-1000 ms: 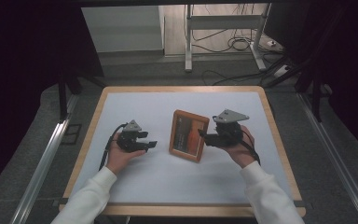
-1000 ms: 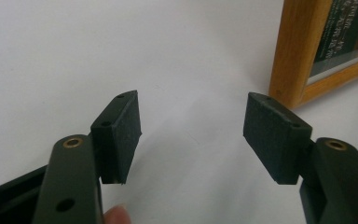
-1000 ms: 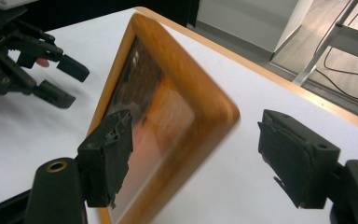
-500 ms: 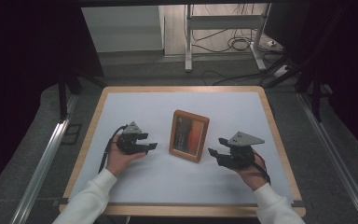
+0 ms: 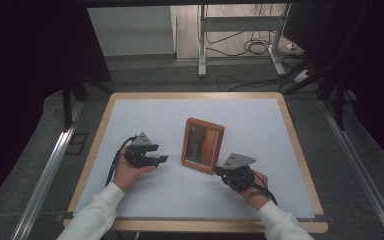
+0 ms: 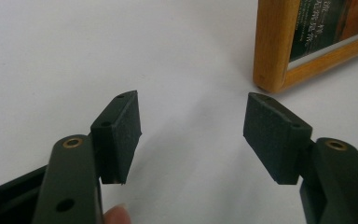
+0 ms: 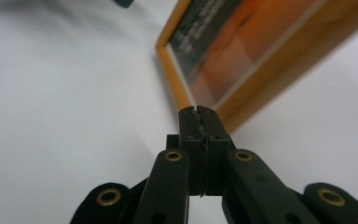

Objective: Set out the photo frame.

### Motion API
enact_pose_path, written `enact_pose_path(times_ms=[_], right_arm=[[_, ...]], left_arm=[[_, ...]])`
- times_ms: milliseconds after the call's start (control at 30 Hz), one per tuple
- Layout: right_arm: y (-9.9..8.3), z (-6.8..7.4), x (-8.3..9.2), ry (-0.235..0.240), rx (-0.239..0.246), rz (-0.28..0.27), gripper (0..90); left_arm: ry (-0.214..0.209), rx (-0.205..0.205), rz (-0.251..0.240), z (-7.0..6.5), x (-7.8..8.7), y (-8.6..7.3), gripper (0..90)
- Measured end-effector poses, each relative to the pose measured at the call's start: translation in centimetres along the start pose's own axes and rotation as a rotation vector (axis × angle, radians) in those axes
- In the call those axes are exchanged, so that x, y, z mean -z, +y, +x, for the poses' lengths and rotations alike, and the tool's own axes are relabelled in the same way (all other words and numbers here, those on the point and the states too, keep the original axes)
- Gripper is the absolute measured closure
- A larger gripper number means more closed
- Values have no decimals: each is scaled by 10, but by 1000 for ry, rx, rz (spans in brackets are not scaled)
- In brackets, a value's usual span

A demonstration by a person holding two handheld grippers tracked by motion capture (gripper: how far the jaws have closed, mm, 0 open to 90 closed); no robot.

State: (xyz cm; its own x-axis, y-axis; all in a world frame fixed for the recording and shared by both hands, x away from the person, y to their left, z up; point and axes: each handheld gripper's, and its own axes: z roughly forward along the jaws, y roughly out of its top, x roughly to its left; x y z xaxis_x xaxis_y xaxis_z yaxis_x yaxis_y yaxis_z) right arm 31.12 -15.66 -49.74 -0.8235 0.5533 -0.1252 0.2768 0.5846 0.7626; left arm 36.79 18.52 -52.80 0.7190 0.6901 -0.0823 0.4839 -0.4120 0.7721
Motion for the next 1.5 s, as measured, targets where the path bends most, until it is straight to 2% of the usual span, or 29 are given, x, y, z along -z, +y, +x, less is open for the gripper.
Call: enact_pose_path(times_ms=[200, 433, 833, 933, 1000, 1500], right_arm=[[-1, 11, -20, 29, 14, 42, 897], [-1, 14, -27, 32, 15, 52, 897], [-3, 5, -36, -5, 11, 73, 897], [-5, 3, -37, 5, 4, 78, 898], [-5, 4, -38, 2, 16, 81, 898], [-9, -5, -34, -21, 8, 86, 898]], left_arm=[[-5, -9, 8, -1, -1, 0, 360], [-10, -17, 19, -2, -3, -1, 357], [-13, -21, 28, -3, -5, -1, 354], [-15, -22, 30, -3, -5, -1, 353], [-15, -23, 29, -3, -5, -1, 353], [-17, -28, 31, -3, -6, -1, 350]])
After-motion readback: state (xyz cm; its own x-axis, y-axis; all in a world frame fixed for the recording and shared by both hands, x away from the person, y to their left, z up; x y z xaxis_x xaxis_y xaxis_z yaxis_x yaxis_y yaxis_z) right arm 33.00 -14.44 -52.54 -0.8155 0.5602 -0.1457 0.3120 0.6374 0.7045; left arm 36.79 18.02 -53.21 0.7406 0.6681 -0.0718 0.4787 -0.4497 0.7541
